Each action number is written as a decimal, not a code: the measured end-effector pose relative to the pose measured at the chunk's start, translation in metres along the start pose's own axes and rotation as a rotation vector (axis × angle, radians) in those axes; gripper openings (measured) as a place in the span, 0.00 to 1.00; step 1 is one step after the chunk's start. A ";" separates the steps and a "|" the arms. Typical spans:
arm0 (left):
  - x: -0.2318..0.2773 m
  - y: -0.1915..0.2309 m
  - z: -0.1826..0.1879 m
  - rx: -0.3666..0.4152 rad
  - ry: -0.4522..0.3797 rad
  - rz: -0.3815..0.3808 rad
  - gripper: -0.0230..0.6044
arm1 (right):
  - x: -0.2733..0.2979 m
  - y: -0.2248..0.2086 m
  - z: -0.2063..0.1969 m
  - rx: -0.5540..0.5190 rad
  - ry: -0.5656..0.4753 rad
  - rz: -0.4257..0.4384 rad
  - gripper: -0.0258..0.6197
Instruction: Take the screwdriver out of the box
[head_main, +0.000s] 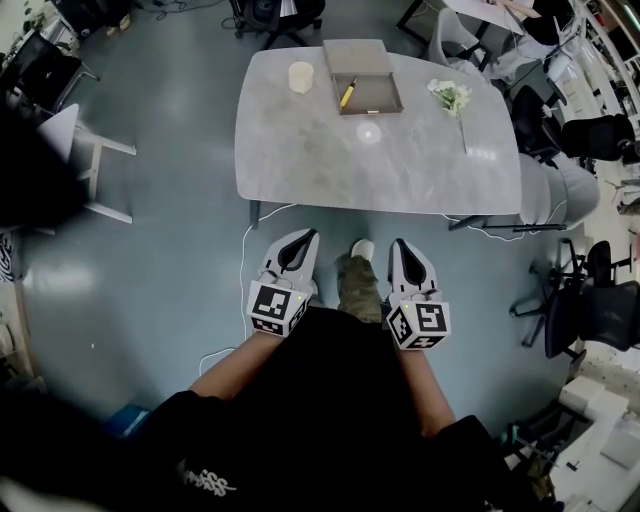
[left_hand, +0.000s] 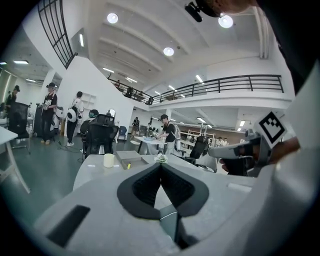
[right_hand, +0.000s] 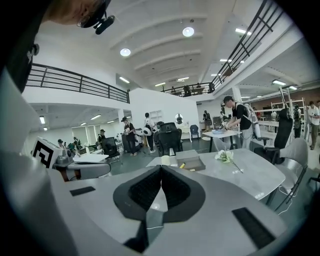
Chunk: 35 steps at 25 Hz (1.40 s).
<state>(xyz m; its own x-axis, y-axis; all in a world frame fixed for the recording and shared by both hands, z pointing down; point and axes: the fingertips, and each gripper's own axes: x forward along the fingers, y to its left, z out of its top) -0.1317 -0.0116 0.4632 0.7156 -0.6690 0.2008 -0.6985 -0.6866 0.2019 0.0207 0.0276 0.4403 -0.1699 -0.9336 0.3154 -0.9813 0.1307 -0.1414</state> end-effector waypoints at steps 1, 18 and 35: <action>0.005 -0.001 -0.002 -0.006 0.007 -0.002 0.06 | 0.005 -0.005 0.001 0.002 0.001 0.001 0.06; 0.187 0.053 0.027 0.053 0.129 0.068 0.06 | 0.165 -0.118 0.057 0.064 -0.004 0.126 0.06; 0.386 0.145 -0.002 0.065 0.336 0.184 0.06 | 0.291 -0.202 0.048 0.141 0.117 0.256 0.06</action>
<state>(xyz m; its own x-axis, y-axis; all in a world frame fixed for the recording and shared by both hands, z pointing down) 0.0427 -0.3688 0.5722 0.5303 -0.6593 0.5329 -0.8056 -0.5878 0.0745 0.1739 -0.2864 0.5156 -0.4274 -0.8306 0.3570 -0.8843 0.3019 -0.3563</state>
